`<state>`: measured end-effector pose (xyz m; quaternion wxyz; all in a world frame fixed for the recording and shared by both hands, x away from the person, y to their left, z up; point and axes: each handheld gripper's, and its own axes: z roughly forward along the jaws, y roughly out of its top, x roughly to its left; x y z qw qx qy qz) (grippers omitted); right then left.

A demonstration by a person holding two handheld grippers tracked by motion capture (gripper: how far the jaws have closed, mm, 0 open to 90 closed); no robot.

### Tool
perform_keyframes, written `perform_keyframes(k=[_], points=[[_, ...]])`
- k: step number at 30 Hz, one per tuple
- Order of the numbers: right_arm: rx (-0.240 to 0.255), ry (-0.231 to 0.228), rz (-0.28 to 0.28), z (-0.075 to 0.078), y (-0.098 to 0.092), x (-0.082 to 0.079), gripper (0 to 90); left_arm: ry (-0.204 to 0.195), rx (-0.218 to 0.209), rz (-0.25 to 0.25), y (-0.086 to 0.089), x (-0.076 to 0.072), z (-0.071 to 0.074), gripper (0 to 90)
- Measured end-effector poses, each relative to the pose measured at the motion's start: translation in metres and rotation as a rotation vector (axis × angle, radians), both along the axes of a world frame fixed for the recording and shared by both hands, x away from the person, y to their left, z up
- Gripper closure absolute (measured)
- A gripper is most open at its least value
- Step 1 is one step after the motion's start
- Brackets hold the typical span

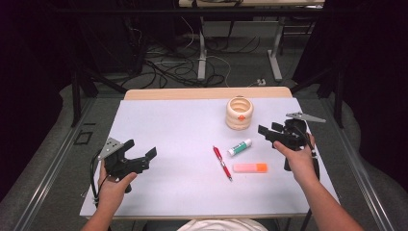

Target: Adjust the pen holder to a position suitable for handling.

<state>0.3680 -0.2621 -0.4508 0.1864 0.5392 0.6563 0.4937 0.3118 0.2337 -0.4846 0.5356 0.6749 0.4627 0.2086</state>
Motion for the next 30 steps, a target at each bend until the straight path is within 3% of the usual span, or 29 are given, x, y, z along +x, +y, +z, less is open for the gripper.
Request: perform_keyframes(k=[1, 3, 5, 7, 13, 18, 23, 25, 30], points=[[0.0, 0.0, 0.0, 0.0, 0.0, 0.0, 38.1, 0.001, 0.002, 0.0, 0.0, 0.0, 0.0, 2.9], [0.05, 0.01, -0.015, 0.006, 0.003, 0.008, 41.9, 0.004, 0.003, -0.003, -0.001, 0.0, 0.0, 3.1], [0.048, 0.01, -0.027, 0.007, 0.004, 0.011, 42.6, 0.008, 0.003, -0.004, 0.0, 0.0, -0.001, 3.2], [0.021, -0.01, -0.035, 0.013, 0.006, 0.019, 45.4, 0.013, 0.006, -0.005, 0.0, -0.001, -0.001, 3.8], [-0.029, 0.0, -0.053, 0.027, 0.009, 0.035, 41.8, 0.017, 0.002, -0.003, 0.0, -0.001, -0.002, 4.0], [-0.073, 0.065, -0.029, 0.034, 0.014, 0.049, 38.2, 0.016, 0.002, -0.002, 0.001, -0.001, -0.002, 4.0], [-0.093, 0.118, -0.049, 0.036, 0.017, 0.065, 36.1, 0.024, 0.002, -0.002, 0.001, -0.001, -0.002, 4.1], [-0.095, 0.133, -0.053, 0.037, 0.017, 0.068, 35.9, 0.026, 0.0, -0.002, 0.001, 0.0, -0.003, 4.3], [-0.055, 0.25, -0.102, 0.039, 0.018, 0.087, 32.4, 0.031, -0.004, 0.002, 0.002, 0.0, -0.003, 4.5]])
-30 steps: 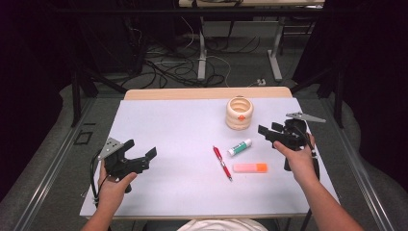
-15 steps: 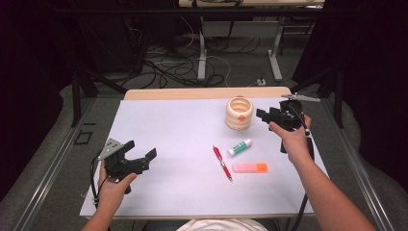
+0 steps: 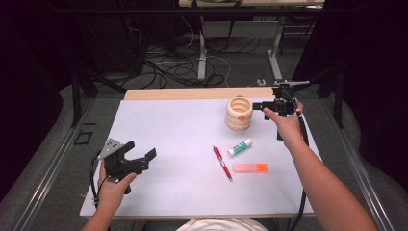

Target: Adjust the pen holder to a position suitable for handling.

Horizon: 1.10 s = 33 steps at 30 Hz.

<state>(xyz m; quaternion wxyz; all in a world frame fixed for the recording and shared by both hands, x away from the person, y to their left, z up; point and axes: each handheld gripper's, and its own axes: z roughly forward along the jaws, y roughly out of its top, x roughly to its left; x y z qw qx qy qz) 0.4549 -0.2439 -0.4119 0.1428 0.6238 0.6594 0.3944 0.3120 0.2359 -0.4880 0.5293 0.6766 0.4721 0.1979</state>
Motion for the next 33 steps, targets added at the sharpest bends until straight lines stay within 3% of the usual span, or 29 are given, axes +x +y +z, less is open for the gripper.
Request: perform_keyframes(k=[2, 8, 13, 14, 21, 26, 33], points=[[0.007, 0.009, -0.004, 0.0, 0.0, 0.003, 32.1, 0.003, -0.001, 0.0, 0.0, 0.0, 0.0, 4.6], [0.048, 0.1, -0.022, -0.005, 0.001, 0.023, 27.3, 0.005, -0.001, 0.0, 0.001, 0.0, -0.001, 4.8], [0.041, 0.13, -0.015, -0.01, 0.006, 0.032, 24.2, 0.009, -0.003, 0.0, 0.0, 0.0, -0.001, 4.9], [0.043, 0.156, -0.019, -0.012, 0.008, 0.036, 23.2, 0.009, -0.004, 0.0, 0.0, 0.0, -0.001, 4.9], [0.037, 0.204, -0.044, -0.024, 0.012, 0.048, 23.1, 0.014, -0.009, 0.006, 0.002, 0.001, -0.002, 5.3], [0.041, 0.215, -0.037, -0.031, 0.012, 0.054, 23.2, 0.015, -0.011, 0.008, 0.003, 0.001, -0.002, 5.5], [0.064, 0.232, -0.074, -0.039, 0.012, 0.062, 27.0, 0.021, -0.011, 0.011, 0.003, 0.002, -0.003, 5.6]])
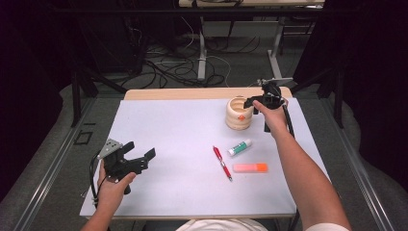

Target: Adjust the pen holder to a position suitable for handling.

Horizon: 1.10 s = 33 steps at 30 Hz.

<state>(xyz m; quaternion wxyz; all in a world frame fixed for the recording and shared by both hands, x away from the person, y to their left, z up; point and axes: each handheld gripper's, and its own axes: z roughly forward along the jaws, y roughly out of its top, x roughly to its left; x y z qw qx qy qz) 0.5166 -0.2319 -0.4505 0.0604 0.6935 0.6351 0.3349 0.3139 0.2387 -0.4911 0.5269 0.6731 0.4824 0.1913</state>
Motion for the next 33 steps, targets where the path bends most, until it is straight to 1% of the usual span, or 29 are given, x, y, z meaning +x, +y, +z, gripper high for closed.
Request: perform_keyframes(k=[1, 2, 3, 4, 5, 6, 7, 8, 9, 10, 12, 13, 14, 15, 16, 17, 19, 20, 21, 23, 25, 26, 27, 30, 31, 32, 33], points=[[0.012, 0.013, -0.005, -0.002, -0.002, 0.002, 29.7, 0.001, 0.001, -0.001, 0.0, 0.0, 0.0, 5.7], [0.012, 0.013, -0.005, -0.002, -0.002, 0.002, 29.7, 0.002, 0.001, 0.0, 0.0, 0.0, 0.0, 5.7], [0.038, 0.029, -0.016, -0.004, -0.003, 0.004, 31.6, 0.001, 0.002, 0.001, 0.001, 0.0, 0.0, 5.8], [0.038, 0.029, -0.016, -0.004, -0.003, 0.004, 31.6, 0.001, 0.002, 0.003, 0.001, 0.0, 0.0, 5.8], [0.062, 0.048, -0.011, -0.004, -0.006, 0.006, 33.7, 0.001, 0.002, 0.006, 0.002, 0.0, 0.0, 5.9], [0.062, 0.048, -0.011, -0.004, -0.006, 0.006, 33.7, 0.001, 0.0, 0.009, 0.002, 0.0, 0.0, 5.9], [0.07, 0.04, -0.024, -0.004, -0.006, 0.007, 34.5, 0.002, -0.002, 0.012, 0.003, 0.0, 0.0, 5.9], [0.086, 0.04, -0.02, -0.005, -0.008, 0.009, 36.4, 0.002, -0.001, 0.013, 0.003, 0.0, 0.001, 6.0], [0.086, 0.04, -0.02, -0.005, -0.008, 0.009, 36.4, 0.003, -0.001, 0.014, 0.004, 0.0, 0.0, 6.0], [0.102, 0.052, -0.026, -0.005, -0.009, 0.011, 37.5, 0.003, -0.002, 0.015, 0.004, 0.0, 0.0, 6.2], [0.105, 0.047, -0.031, -0.007, -0.01, 0.012, 38.6, 0.005, -0.002, 0.019, 0.004, 0.0, 0.0, 6.3], [0.106, 0.062, -0.021, -0.008, -0.011, 0.012, 39.5, 0.006, -0.001, 0.02, 0.004, 0.0, 0.0, 6.4], [0.109, 0.064, -0.033, -0.009, -0.011, 0.013, 40.0, 0.005, 0.002, 0.02, 0.005, 0.0, 0.0, 6.5], [0.114, 0.078, -0.026, -0.01, -0.012, 0.014, 40.7, 0.006, 0.002, 0.02, 0.004, 0.0, 0.0, 6.6], [0.109, 0.071, -0.035, -0.012, -0.012, 0.015, 41.6, 0.006, 0.003, 0.021, 0.005, 0.0, 0.0, 6.7], [0.127, 0.088, -0.035, -0.012, -0.013, 0.016, 42.9, 0.008, 0.002, 0.022, 0.005, 0.0, 0.0, 6.8], [0.131, 0.08, -0.037, -0.013, -0.014, 0.016, 43.5, 0.009, 0.003, 0.023, 0.005, 0.0, 0.0, 6.8], [0.136, 0.083, -0.055, -0.014, -0.014, 0.017, 44.5, 0.009, 0.003, 0.024, 0.005, 0.0, 0.0, 6.9], [0.136, 0.083, -0.055, -0.014, -0.014, 0.017, 44.5, 0.009, 0.004, 0.025, 0.005, 0.0, 0.0, 6.9], [0.143, 0.101, -0.042, -0.015, -0.016, 0.018, 45.1, 0.009, 0.004, 0.026, 0.005, 0.0, 0.0, 7.0], [0.146, 0.106, -0.046, -0.016, -0.017, 0.018, 47.0, 0.01, 0.003, 0.027, 0.005, 0.0, 0.0, 7.1], [0.157, 0.11, -0.048, -0.018, -0.017, 0.019, 48.1, 0.01, 0.004, 0.027, 0.005, 0.0, 0.0, 7.2], [0.165, 0.121, -0.037, -0.018, -0.018, 0.019, 48.9, 0.011, 0.003, 0.027, 0.005, 0.0, 0.0, 7.2], [0.167, 0.135, -0.043, -0.02, -0.017, 0.02, 49.7, 0.011, 0.004, 0.027, 0.005, 0.0, 0.0, 7.2], [0.168, 0.128, -0.055, -0.022, -0.016, 0.02, 50.3, 0.011, 0.005, 0.027, 0.005, 0.0, 0.0, 7.2], [0.168, 0.14, -0.053, -0.022, -0.016, 0.021, 50.5, 0.011, 0.006, 0.028, 0.005, 0.0, 0.0, 7.2], [0.166, 0.138, -0.052, -0.023, -0.015, 0.021, 50.7, 0.01, 0.006, 0.029, 0.005, 0.0, 0.0, 7.3]])
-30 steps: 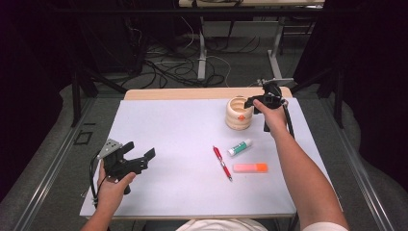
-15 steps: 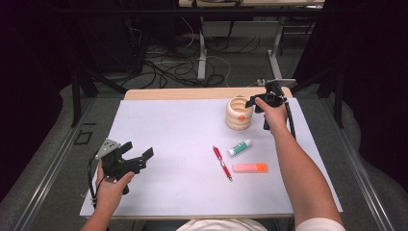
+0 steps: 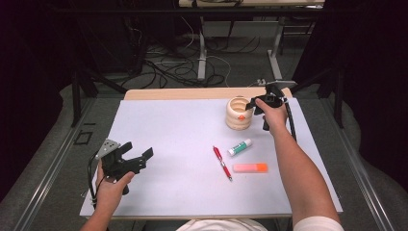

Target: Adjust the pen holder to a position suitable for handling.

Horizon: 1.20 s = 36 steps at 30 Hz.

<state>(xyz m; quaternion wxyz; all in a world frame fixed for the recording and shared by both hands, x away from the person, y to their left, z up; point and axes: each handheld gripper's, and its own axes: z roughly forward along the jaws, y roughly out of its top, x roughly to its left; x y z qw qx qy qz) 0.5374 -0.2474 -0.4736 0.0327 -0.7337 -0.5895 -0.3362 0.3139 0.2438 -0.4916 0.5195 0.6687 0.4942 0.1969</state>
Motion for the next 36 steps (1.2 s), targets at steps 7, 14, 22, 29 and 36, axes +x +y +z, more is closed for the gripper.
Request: perform_keyframes(k=[7, 14, 22, 29, 36], points=[[0.004, 0.01, 0.006, -0.004, 0.0024, 0.0021, 51.5, 0.003, -0.002, 0.002, 0.0009, -0.0001, 0.0001, 7.5], [0.017, 0.038, -0.003, -0.0075, 0.0043, 0.0035, 52.9, 0.005, -0.005, 0.003, 0.001, -0.0004, 0.0002, 7.5], [0.025, 0.043, -0.036, -0.0088, 0.0054, 0.0034, 56.4, 0.003, -0.005, 0.004, 0.0013, -0.0004, 0.0002, 7.5], [0.057, 0.061, -0.069, -0.008, 0.0033, 0.0031, 60.8, 0.008, -0.008, 0.002, 0.0009, -0.0006, 0.0002, 7.5], [0.072, 0.073, -0.107, -0.0078, 0.0031, 0.0023, 62.3, 0.005, -0.009, 0.004, 0.0012, -0.0003, 0.0, 7.5]])
